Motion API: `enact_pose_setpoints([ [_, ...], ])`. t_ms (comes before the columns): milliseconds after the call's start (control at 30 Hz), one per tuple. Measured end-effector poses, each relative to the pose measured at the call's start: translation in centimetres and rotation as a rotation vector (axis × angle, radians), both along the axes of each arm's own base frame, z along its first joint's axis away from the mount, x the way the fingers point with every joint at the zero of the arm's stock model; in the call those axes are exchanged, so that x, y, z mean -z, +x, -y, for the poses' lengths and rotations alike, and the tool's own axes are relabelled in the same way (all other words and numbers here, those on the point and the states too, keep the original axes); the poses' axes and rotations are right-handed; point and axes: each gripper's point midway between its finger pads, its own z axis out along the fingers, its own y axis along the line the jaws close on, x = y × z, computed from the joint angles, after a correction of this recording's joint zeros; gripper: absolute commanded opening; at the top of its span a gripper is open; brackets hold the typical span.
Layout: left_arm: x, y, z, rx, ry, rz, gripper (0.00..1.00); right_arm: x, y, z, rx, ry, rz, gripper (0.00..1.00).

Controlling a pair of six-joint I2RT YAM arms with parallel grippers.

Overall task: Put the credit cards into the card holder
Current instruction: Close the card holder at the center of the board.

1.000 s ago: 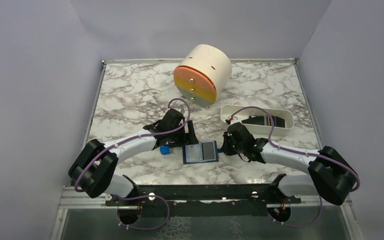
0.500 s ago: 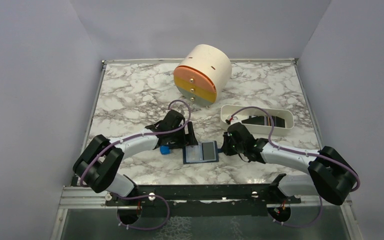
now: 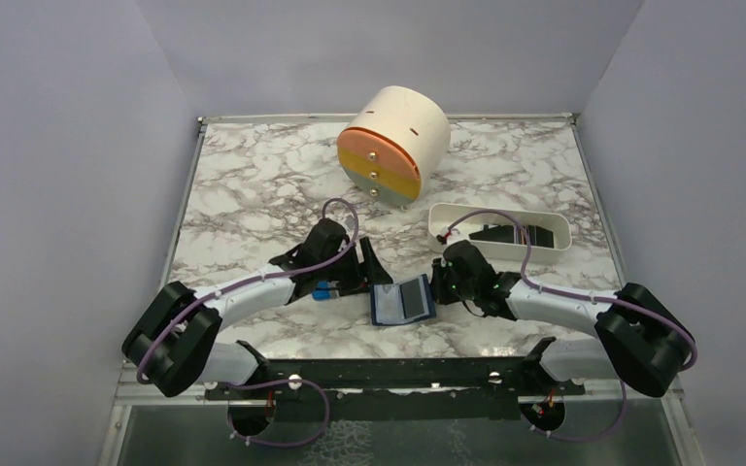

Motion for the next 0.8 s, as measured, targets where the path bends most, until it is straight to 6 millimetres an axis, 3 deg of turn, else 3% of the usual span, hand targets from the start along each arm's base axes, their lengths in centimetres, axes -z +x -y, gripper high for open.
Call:
enact_pose_setpoints([
  [200, -1.1, -1.2, 1.5, 0.031, -0.109, -0.013, 0.59, 0.0, 0.0, -0.4, -0.011, 0.014, -0.002, 0.02],
  [500, -3.0, -2.3, 4.0, 0.099, -0.204, 0.016, 0.54, 0.0, -0.2, -0.8, -0.028, 0.032, -0.009, 0.06],
  [633, -2.3, -1.8, 4.4, 0.11, -0.189, 0.02, 0.44, -0.1, -0.3, -0.9, -0.036, 0.038, -0.013, 0.16],
  [800, 0.2, -1.4, 4.7, 0.125, -0.135, -0.006, 0.31, -1.5, -0.7, -0.9, -0.045, 0.062, -0.001, 0.22],
])
